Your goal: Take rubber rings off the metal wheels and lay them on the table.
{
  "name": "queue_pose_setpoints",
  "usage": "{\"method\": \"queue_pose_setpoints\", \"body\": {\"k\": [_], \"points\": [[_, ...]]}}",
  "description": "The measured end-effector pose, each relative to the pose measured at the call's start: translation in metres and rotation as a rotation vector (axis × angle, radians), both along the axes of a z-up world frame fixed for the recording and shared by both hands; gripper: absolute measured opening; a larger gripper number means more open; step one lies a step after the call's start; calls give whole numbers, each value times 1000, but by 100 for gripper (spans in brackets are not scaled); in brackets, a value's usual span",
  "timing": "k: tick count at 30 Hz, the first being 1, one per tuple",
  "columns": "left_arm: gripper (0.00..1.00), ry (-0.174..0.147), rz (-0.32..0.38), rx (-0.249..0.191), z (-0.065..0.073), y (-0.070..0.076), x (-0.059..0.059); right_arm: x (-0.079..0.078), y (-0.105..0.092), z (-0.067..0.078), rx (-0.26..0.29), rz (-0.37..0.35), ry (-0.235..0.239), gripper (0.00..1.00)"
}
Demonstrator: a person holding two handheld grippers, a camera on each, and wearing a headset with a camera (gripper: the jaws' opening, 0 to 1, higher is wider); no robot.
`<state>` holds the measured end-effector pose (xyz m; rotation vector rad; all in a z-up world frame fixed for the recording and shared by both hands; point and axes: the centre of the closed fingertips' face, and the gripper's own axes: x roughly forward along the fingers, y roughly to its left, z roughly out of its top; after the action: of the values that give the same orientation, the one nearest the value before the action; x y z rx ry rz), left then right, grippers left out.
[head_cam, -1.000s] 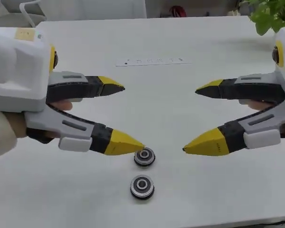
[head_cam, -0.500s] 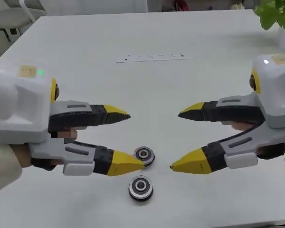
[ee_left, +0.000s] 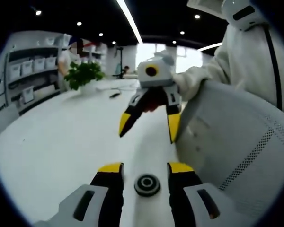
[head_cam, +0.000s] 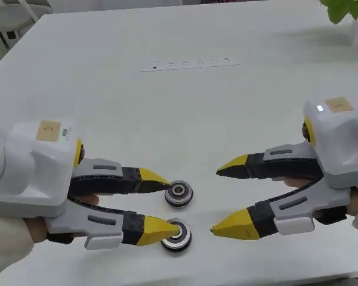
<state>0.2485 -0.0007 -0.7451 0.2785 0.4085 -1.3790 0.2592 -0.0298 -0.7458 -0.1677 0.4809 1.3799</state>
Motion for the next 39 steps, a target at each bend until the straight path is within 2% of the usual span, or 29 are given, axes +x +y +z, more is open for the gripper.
{"method": "queue_pose_setpoints", "body": {"k": [8,13,19,25,31,33,34,35,37,39], "points": [[31,22,12,-12,-9,0,0,-7,5,-12,-15,30,24,50],[28,30,-3,11,-21,-2,-5,-4,4,-13,-8,20,22,46],[25,35,6,20,-29,-2,-3,-1,2,-13,-2,9,22,43],[20,26,-3,46,-39,-2,-4,-5,5,-18,-16,30,26,40],[19,-14,-11,78,-45,0,-3,-13,9,-25,-40,65,33,39],[18,-17,-20,84,-47,-1,-4,-14,10,-27,-43,70,36,38],[17,-35,-16,59,-44,-4,-2,-15,10,-27,-45,72,37,38],[16,-26,-21,72,-46,-3,-3,-15,10,-28,-48,74,36,38],[15,-38,-18,81,-49,-3,-2,-16,11,-29,-55,77,33,37],[15,-32,-15,72,-49,-4,-3,-15,11,-30,-55,76,33,36]]}}
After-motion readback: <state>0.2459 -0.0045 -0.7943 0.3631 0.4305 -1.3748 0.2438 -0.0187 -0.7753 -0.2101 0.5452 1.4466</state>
